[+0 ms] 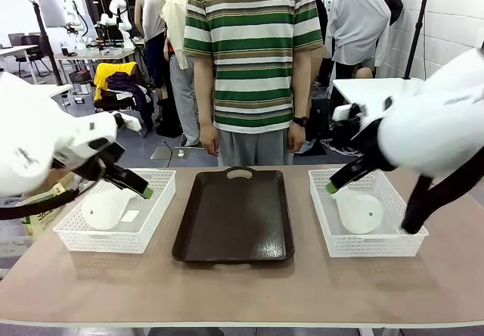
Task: Prepare the laboratory tools.
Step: Pick up the Big flask that the person points to.
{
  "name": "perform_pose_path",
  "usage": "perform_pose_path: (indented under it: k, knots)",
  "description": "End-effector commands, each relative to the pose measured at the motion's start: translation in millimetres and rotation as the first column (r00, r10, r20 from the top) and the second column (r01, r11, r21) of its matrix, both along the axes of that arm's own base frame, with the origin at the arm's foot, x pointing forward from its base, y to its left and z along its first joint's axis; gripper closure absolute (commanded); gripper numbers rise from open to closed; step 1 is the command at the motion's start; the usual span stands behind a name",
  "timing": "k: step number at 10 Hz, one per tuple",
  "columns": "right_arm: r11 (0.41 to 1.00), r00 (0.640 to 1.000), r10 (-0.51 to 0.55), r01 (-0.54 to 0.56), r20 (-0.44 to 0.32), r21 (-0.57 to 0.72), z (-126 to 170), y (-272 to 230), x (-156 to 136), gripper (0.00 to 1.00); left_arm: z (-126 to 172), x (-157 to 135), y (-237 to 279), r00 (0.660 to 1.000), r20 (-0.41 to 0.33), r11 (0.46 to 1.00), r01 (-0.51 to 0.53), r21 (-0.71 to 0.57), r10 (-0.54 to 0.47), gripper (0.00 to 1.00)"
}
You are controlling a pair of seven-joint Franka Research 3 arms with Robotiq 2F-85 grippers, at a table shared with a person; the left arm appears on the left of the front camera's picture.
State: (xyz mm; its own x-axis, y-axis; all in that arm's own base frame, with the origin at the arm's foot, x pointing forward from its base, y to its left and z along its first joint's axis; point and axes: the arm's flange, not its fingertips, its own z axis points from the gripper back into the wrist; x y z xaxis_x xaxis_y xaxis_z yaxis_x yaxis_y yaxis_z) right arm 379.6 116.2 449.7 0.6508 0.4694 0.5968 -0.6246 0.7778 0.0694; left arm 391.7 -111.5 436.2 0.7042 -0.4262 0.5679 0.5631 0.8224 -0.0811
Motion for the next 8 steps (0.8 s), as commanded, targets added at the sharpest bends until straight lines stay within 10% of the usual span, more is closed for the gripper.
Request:
perform_pose_path:
  k: [1, 8]
  knots:
    - [0.995, 0.999, 0.035, -0.032, -0.033, 0.095, 11.5, -45.9, -17.4, 0.0, 14.4, 8.0, 53.3, 0.993, -0.097, 0.978, 0.042, -0.206, -0.063, 0.0]
    - [0.893, 0.99, 0.091, -0.034, -0.107, 0.449, 25.4, -161.8, -27.9, 0.0, 10.4, -0.8, 134.1, 0.986, -0.142, 0.892, 0.013, -0.451, -0.086, 0.0]
